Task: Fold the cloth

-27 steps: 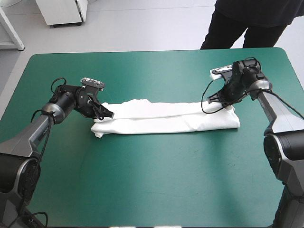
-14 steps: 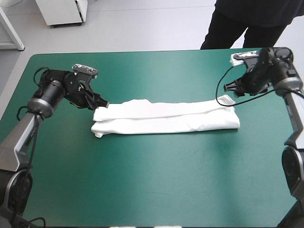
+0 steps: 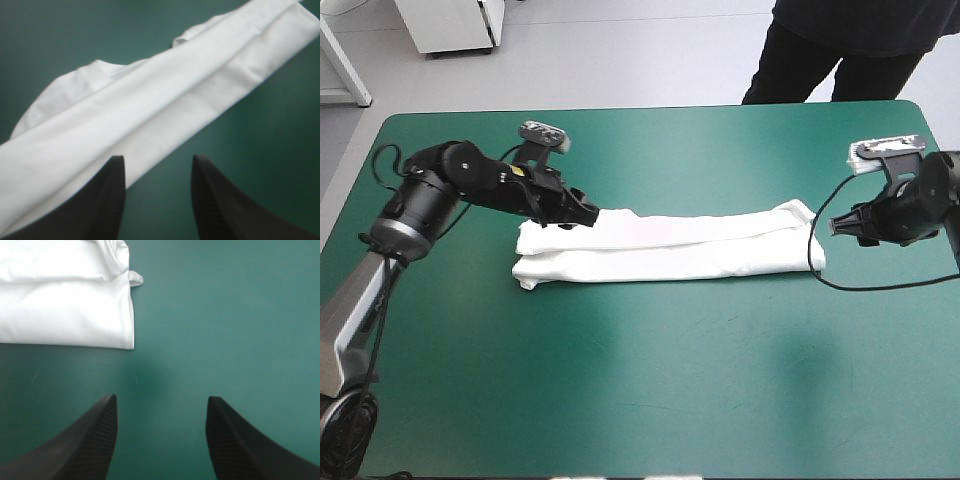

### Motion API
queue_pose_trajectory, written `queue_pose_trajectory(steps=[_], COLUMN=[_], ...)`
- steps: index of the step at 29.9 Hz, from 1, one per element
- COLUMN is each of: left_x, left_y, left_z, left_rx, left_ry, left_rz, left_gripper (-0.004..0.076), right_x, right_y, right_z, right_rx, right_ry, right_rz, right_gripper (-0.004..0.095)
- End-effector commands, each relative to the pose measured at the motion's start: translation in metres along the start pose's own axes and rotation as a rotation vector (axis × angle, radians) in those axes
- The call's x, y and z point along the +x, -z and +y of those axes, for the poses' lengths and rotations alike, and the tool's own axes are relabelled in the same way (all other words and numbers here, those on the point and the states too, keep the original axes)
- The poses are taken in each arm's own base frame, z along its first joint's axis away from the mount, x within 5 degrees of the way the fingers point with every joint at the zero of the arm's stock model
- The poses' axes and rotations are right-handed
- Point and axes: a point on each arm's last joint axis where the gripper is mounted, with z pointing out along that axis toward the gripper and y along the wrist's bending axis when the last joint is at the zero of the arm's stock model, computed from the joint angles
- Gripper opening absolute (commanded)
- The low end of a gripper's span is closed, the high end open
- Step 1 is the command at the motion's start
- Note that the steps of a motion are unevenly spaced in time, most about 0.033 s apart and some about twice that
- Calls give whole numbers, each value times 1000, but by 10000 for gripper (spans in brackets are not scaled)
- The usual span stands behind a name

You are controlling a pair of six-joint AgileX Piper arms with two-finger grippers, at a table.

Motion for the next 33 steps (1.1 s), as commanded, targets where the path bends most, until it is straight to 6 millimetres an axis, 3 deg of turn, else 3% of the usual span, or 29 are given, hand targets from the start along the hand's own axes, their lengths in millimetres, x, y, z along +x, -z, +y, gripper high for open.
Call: queue_pose_trajectory(steps=[1,4,5,11,15,25,33], left_x=[-15,-19,-21,-26,-28,-26,-11], left_y=[-5,-24,-29,-73,-102,-165,-193], left_z=[-34,-43,-45,-39,-31,-13,-7], left_rx=[73,82,84,158,184,225,263], left_ry=[-60,-82,-91,-59,-53,-10,34], left_rz=[-92,-109,-123,-90,-29,83,169], left_gripper=[177,-10,-18,-22,-22,-22,-22], right_x=[12,19,20,22,16,-4,-20], right_y=[25,33,35,40,31,-30,-52], right_z=[-6,-4,-4,-5,-4,6,9], right_rx=[66,69,71,82,62,-76,-209], right_ry=[-12,-27,-27,-46,-51,-24,-57], right_rz=[-102,-124,-131,-153,-150,-15,-9], right_gripper=[514,514,514,514,514,516,516])
